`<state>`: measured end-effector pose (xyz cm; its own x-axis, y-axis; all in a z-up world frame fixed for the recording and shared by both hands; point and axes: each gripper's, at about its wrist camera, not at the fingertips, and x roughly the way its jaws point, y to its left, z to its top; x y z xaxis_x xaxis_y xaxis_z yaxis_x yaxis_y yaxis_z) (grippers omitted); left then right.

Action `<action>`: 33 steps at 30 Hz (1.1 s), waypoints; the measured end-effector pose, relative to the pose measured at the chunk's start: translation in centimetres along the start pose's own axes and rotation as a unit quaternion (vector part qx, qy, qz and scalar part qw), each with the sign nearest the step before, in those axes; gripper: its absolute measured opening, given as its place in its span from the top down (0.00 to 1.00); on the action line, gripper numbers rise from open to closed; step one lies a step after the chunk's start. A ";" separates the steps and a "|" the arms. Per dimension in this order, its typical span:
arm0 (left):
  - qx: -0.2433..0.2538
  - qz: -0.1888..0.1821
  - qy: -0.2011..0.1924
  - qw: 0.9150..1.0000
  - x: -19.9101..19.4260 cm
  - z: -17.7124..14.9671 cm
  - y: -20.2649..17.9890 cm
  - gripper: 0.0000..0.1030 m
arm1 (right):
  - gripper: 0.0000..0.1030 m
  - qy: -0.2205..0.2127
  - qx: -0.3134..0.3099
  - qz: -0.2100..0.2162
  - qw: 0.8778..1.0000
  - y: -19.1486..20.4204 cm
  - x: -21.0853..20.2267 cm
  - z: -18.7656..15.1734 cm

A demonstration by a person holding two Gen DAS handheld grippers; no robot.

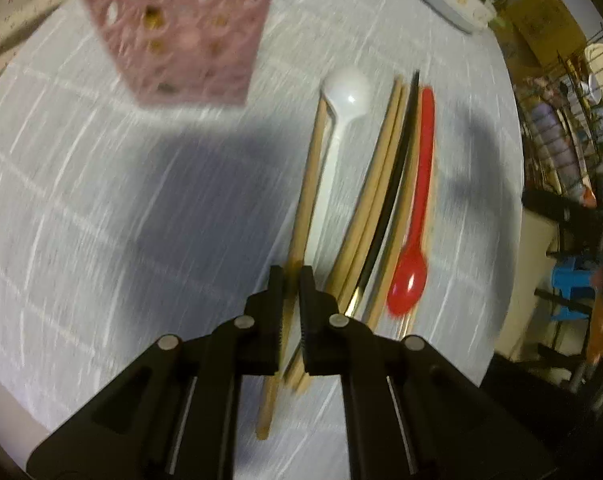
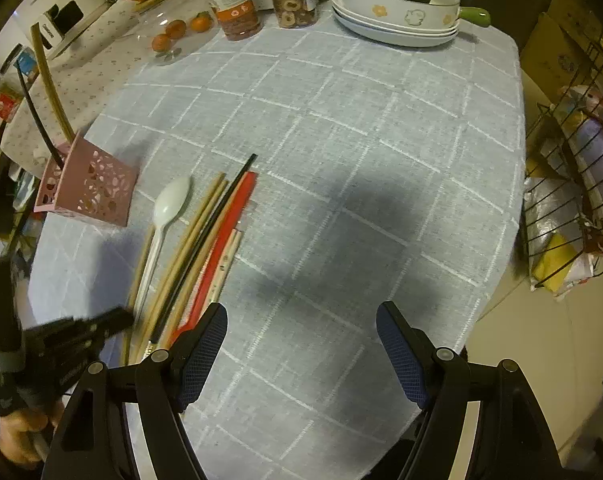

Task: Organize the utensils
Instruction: 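Move the left gripper to the pile and grasp a wooden chopstick, then grasp a thin labelled stick with the right gripper while the left lifts its chopstick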

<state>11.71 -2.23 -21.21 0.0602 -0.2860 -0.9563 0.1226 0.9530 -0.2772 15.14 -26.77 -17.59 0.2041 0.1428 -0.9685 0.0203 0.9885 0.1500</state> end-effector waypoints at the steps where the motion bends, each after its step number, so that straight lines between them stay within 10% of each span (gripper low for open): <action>1: 0.001 -0.004 0.002 1.000 -0.1 -0.2 0.2 0.92 | 0.24 0.001 -0.001 0.000 1.000 0.1 0.1 0.0; 15: 0.000 -0.038 -0.073 0.997 -0.3 2.1 -0.1 0.91 | 0.24 0.009 0.003 -0.002 1.000 0.0 0.6 0.1; 33: -0.036 -0.021 -0.078 0.996 -0.7 2.1 1.0 0.93 | 0.24 0.026 0.025 0.016 0.999 0.4 2.0 0.9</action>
<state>13.84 -1.30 -20.62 0.2106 -0.3317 -0.9196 0.0570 0.9432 -0.3272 16.42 -26.11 -19.29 0.1546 0.1780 -0.9718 0.0646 0.9797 0.1898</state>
